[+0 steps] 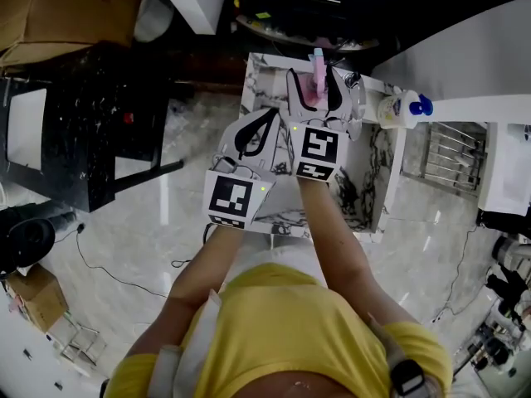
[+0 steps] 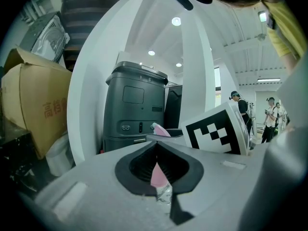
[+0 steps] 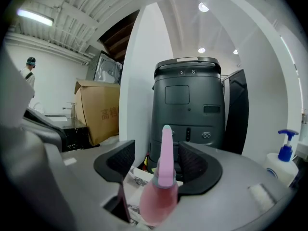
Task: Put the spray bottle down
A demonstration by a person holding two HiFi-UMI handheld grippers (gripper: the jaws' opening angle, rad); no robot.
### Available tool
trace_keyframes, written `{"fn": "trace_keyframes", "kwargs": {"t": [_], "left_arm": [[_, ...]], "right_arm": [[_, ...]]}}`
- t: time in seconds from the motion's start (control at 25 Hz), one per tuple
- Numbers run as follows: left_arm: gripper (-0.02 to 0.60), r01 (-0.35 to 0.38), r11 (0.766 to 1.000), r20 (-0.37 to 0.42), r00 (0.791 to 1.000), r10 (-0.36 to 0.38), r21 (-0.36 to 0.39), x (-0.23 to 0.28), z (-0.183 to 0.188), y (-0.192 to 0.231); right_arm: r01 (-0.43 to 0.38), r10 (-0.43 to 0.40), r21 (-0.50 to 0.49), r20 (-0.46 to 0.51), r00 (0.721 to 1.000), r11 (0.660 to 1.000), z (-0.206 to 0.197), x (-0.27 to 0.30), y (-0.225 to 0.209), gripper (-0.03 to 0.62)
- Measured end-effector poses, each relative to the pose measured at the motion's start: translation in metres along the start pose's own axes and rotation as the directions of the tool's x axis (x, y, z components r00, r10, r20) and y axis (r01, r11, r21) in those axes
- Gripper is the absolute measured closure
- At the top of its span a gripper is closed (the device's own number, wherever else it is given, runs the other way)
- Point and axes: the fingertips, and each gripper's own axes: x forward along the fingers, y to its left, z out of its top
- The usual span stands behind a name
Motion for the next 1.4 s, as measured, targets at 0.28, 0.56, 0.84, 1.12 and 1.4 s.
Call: {"fn": "trace_keyframes", "kwargs": {"t": [0.28,0.56,0.84,1.12,1.4], "left_arm": [[0.577,-0.010,1.000,0.026,1.000,0.010,0.008,-0.011,0.012,-0.005],[0.577,-0.008,1.000,0.075,0.997,0.007,0.016,-0.022,0.037,-0.022],[0.577,0.008,0.999,0.121,0.993,-0.011,0.032,-0.041,0.066,-0.054],[0.577,0.017,0.996,0.171,0.985,-0.031,0.084,-0.070,0.101,-0.090],[0.577,0.002,0.993,0.179,0.984,-0.023,0.117,-0.099,0.115,-0.114]], "right_arm": [[0.021,-0.020,-0.007,0.045,0.999,1.000,0.022,-0.027,-0.001,0.336],[0.010,-0.008,-0.040,0.057,0.998,0.999,0.042,-0.072,-0.009,0.538],[0.014,-0.012,-0.028,0.090,0.996,1.000,0.068,-0.139,-0.021,0.594],[0.026,-0.020,-0.034,0.166,0.986,0.999,0.104,-0.210,-0.029,0.594],[0.050,-0.044,-0.028,0.197,0.979,0.998,0.117,-0.257,-0.041,0.594]]}}
